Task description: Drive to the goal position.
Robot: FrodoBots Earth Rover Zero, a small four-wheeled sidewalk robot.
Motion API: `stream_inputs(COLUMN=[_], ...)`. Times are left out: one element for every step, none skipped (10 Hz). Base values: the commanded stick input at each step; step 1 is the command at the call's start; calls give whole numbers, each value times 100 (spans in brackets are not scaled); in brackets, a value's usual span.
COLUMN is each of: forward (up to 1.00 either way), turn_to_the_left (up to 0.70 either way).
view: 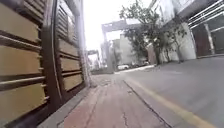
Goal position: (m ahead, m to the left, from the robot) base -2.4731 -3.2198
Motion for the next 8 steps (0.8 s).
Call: stream_inputs(forward=[100, 100, 100, 100, 100, 100, 100, 100], turn_to_the_left=[-4, 0, 0, 0, 0, 0, 0, 0])
